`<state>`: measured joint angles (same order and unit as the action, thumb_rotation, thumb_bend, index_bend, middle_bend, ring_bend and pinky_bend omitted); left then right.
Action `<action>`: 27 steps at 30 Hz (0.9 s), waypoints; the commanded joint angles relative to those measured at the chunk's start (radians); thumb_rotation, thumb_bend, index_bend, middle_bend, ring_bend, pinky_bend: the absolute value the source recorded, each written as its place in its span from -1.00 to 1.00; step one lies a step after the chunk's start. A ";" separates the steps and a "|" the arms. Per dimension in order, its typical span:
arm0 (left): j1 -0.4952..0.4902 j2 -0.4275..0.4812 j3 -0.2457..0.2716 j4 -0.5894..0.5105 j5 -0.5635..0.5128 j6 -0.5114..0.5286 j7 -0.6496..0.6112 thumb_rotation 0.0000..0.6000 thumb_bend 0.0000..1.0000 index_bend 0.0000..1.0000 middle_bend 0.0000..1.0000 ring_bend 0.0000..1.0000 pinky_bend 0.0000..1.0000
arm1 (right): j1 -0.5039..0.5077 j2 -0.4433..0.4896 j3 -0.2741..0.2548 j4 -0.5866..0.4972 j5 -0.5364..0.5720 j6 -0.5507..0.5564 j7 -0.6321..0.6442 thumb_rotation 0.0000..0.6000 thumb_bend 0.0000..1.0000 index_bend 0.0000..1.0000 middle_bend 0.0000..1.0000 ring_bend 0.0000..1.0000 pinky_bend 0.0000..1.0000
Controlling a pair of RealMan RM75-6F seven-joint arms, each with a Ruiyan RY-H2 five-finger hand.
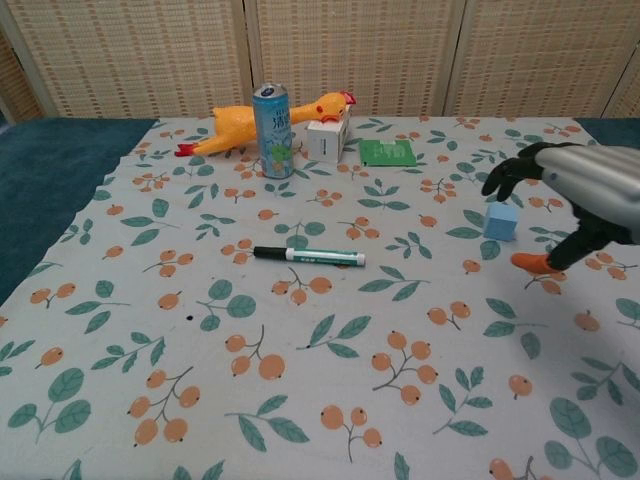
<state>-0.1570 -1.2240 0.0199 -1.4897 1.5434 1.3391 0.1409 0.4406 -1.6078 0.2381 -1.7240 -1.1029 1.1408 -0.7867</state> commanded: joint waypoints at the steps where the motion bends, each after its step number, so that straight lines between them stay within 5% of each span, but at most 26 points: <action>1: -0.005 -0.007 -0.009 0.009 -0.014 -0.006 0.008 1.00 -0.17 -1.00 -1.00 -1.00 -0.69 | 0.193 -0.202 0.086 0.195 0.175 -0.098 -0.149 1.00 -0.65 -0.49 -0.49 -1.00 -1.00; 8: -0.001 -0.005 -0.012 0.012 -0.019 0.010 0.009 1.00 -0.16 -1.00 -1.00 -1.00 -0.69 | 0.351 -0.339 0.128 0.376 0.265 -0.165 -0.179 1.00 -0.57 -0.43 -0.44 -1.00 -1.00; 27: -0.003 0.013 -0.012 0.012 -0.040 0.006 -0.019 1.00 -0.14 -1.00 -1.00 -1.00 -0.69 | 0.561 -0.449 0.147 0.533 0.445 -0.176 -0.268 1.00 -0.39 -0.29 -0.36 -1.00 -1.00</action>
<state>-0.1596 -1.2111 0.0084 -1.4780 1.5042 1.3452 0.1225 0.9884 -2.0479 0.3847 -1.2005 -0.6673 0.9699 -1.0443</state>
